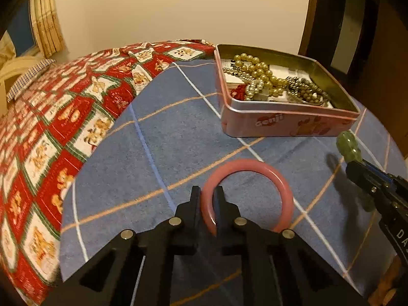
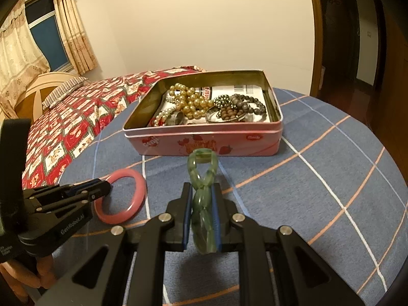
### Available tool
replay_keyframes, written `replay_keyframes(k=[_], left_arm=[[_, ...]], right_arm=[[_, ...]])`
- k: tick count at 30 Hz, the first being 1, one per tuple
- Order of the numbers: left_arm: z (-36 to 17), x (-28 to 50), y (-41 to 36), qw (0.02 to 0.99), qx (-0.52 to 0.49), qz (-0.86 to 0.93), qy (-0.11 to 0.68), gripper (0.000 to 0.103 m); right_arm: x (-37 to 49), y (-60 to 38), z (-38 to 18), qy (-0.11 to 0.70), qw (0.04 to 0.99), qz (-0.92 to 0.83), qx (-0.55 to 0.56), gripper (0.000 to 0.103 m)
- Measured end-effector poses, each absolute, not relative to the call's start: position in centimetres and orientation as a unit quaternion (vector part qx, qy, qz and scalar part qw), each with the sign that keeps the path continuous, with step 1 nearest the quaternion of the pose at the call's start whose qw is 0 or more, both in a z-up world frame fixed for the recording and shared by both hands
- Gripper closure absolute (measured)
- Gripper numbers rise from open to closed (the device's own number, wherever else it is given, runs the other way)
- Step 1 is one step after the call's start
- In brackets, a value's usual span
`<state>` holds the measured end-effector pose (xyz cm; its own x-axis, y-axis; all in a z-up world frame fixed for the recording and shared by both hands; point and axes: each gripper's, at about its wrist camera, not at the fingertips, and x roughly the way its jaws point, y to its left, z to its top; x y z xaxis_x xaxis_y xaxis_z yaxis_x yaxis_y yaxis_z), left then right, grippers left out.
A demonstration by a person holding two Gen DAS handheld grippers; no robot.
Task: Organize jewelry
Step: 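Close the left tool on the pink bangle rim and lift it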
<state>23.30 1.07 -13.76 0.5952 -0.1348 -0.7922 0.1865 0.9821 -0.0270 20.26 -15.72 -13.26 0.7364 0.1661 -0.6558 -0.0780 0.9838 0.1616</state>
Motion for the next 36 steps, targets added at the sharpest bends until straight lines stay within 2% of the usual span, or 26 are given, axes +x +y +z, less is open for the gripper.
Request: replay_keyframes(k=[12,36], left_arm=[[-10.0,19.7,-0.3,0.919,0.035,-0.125,0.371,0.094],[-3.9,15.7,0.3,0.943,-0.004,-0.159,0.293,0.094]], right_arm=[[18.2,-15.7,-11.6,0.315,0.947,0.049,0.052,0.085],[13.9,-15.4,-7.0,0.259,0.964,0.036,0.044,0.085]])
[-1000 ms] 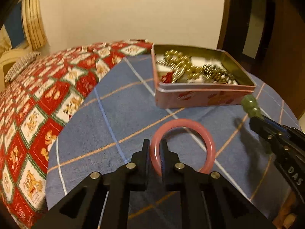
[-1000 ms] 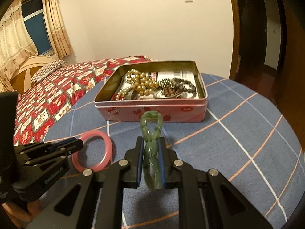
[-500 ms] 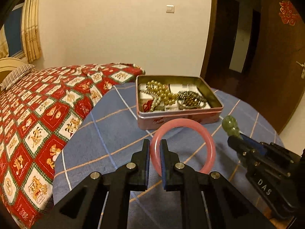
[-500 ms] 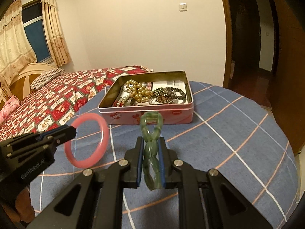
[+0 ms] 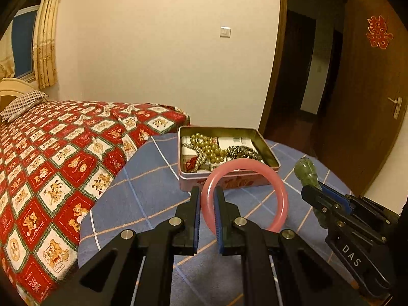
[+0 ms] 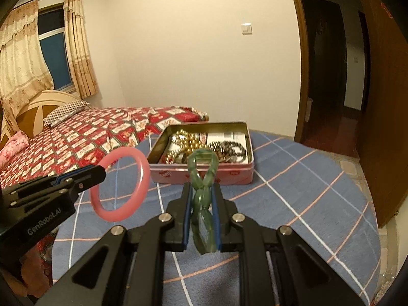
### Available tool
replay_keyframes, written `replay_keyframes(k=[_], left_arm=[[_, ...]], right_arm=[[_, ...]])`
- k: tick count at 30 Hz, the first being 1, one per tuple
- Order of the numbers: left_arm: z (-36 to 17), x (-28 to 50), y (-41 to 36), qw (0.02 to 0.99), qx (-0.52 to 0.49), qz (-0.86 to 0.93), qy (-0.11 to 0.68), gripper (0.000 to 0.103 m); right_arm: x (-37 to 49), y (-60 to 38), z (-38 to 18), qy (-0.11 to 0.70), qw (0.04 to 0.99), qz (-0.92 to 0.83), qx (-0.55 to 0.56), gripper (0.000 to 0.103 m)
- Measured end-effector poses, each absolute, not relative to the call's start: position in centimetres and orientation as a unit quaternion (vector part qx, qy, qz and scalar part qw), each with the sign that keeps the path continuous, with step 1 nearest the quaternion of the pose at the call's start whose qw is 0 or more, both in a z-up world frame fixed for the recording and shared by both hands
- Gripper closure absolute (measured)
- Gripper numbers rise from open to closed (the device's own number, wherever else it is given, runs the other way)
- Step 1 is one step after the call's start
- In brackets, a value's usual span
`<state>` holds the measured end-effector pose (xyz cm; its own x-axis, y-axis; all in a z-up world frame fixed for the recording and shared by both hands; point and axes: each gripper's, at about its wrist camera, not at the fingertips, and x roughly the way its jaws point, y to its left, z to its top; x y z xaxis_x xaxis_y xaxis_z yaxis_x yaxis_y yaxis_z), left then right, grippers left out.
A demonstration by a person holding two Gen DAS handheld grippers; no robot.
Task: Organize jewelry
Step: 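Close the left tool on the pink bangle rim and lift it, then carry the pink and jade bangles into the pink tin and open both tools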
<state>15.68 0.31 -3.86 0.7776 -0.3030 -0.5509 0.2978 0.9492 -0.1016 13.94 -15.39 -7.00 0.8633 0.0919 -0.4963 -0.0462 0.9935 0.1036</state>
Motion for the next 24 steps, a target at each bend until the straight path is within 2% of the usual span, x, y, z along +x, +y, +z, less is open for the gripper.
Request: replay_keyframes(k=[24], left_arm=[[-2.0,18.1,0.7,0.95,-0.06,-0.174,0.253,0.094]], right_arm=[[16.4,-14.6,-4.0,0.229,0.972,0.034,0.028,0.085]])
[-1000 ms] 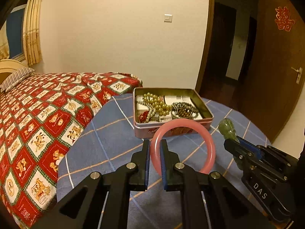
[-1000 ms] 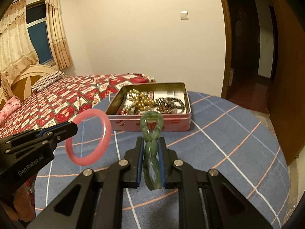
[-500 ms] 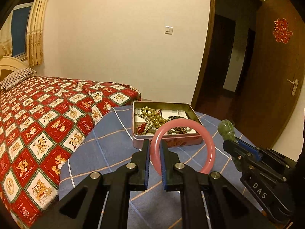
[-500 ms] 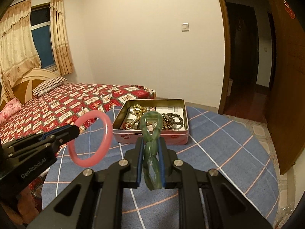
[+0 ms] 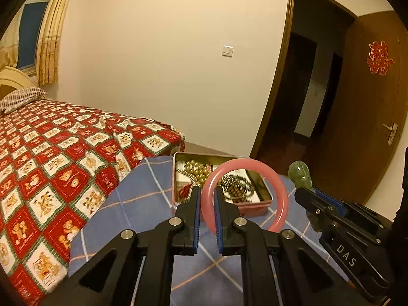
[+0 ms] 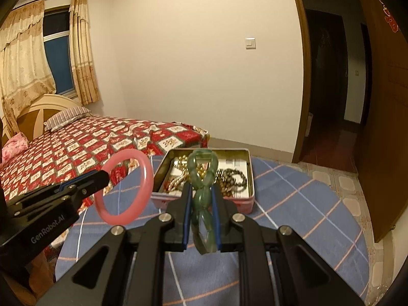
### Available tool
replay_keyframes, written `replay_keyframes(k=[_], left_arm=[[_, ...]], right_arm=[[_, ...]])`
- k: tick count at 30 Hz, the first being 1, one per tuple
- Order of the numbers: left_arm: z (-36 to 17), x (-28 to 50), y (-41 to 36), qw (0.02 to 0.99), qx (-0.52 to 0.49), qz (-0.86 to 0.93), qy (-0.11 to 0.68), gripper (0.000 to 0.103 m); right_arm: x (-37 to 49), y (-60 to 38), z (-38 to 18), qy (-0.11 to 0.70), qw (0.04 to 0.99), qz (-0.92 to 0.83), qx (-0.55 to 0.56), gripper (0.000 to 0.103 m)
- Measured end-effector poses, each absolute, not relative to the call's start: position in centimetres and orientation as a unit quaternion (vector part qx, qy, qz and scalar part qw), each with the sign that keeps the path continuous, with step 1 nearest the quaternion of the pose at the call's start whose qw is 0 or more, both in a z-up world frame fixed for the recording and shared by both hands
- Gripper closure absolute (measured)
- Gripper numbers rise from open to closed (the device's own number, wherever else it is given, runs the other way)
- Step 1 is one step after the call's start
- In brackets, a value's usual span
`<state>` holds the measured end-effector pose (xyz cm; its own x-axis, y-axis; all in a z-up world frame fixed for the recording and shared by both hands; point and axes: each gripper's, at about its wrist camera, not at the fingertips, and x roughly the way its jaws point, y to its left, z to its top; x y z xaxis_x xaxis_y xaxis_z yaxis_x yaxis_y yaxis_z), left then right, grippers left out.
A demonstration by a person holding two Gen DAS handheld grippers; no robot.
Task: Organize jewelry
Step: 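Carry the pink and jade bangles into the pink tin and open both tools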
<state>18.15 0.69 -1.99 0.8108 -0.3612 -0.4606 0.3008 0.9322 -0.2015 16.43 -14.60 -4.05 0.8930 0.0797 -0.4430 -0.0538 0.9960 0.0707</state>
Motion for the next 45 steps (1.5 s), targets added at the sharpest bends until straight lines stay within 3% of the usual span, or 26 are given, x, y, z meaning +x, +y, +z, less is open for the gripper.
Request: replay_keyframes(k=[11,23,26,27,28,30,32,37,40,45], left_arm=[[-3.6,25.8,-2.1,0.951,-0.072,-0.166,0.25,0.094],[-8.3,31.9,-4.0,0.936,-0.062,-0.151,0.312,0.094],[-8.9,32.4,-3.8,0.932,-0.066,-0.146,0.325,0.093],[-8.9,32.4,-3.7,0.929,-0.07,-0.151,0.329,0.093],[-8.8,32.4,-3.6,0.929,-0.072,-0.153,0.33,0.092],[-8.2,32.0,-3.6,0.931,-0.064,-0.151,0.326,0.092],[-7.3,30.9,-3.4,0.938,-0.05,-0.14,0.314,0.087],[-5.6,28.2,-1.0,0.949,-0.069,-0.098,0.291,0.035],[-4.6,26.2,0.6,0.953,-0.091,-0.09,0.276,0.028],[-2.8,21.9,1.9,0.963,-0.081,-0.075,0.245,0.026]], right_arm=[[24.8,-16.4,-5.6,0.258,0.966,0.014,0.026,0.085],[30.6,-18.1,-10.1,0.336,0.941,0.024,0.034,0.083],[30.6,-18.2,-10.4,0.344,0.938,0.031,0.035,0.059],[30.6,-18.3,-10.4,0.344,0.938,0.03,0.037,0.042],[30.4,-18.5,-10.3,0.341,0.939,0.032,0.042,0.035],[30.1,-18.7,-9.9,0.333,0.941,0.026,0.044,0.032],[29.6,-18.6,-9.3,0.327,0.944,0.023,0.042,0.027],[27.3,-18.0,-7.5,0.3,0.954,-0.004,0.03,0.016],[25.6,-17.8,-6.6,0.28,0.959,-0.012,0.043,0.007],[21.9,-16.3,-4.8,0.241,0.97,-0.021,0.029,0.004]])
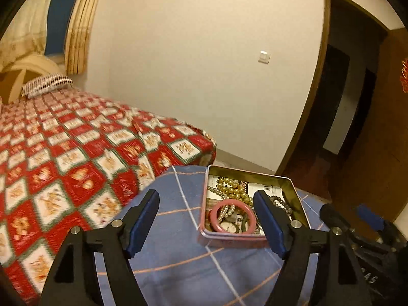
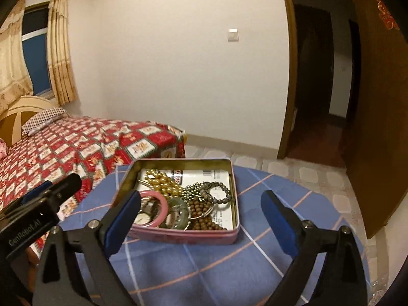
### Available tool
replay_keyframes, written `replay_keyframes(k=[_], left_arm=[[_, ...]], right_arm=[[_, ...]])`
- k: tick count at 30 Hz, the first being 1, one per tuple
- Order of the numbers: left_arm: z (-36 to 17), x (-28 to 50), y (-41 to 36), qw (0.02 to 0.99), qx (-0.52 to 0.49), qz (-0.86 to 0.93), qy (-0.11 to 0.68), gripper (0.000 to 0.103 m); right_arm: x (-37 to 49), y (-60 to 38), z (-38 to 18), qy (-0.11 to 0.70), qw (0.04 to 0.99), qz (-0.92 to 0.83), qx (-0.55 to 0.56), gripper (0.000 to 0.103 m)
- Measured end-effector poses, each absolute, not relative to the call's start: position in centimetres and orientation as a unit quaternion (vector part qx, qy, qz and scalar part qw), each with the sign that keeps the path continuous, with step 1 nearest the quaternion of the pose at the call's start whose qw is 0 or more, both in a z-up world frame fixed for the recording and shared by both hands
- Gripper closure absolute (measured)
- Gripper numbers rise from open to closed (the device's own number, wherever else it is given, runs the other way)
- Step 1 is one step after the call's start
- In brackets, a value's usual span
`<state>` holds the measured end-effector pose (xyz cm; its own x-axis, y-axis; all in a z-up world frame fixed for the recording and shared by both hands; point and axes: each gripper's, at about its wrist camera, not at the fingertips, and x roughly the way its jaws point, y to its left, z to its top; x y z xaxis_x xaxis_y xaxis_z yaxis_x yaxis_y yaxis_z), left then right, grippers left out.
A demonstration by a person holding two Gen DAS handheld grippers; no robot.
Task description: Organize jewelry
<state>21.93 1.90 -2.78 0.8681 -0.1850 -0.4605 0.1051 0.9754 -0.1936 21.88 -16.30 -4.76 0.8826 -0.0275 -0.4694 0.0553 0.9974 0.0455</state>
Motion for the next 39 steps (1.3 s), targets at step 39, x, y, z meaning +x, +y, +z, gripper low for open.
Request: replay_keyframes(k=[39], left_arm=[[1.6,14.0,1.1,0.987,-0.006,-0.053,0.153,0.021]], right_arm=[[13.5,-15.3,-0.4,0.142,0.988,-0.041,0.041,0.0]])
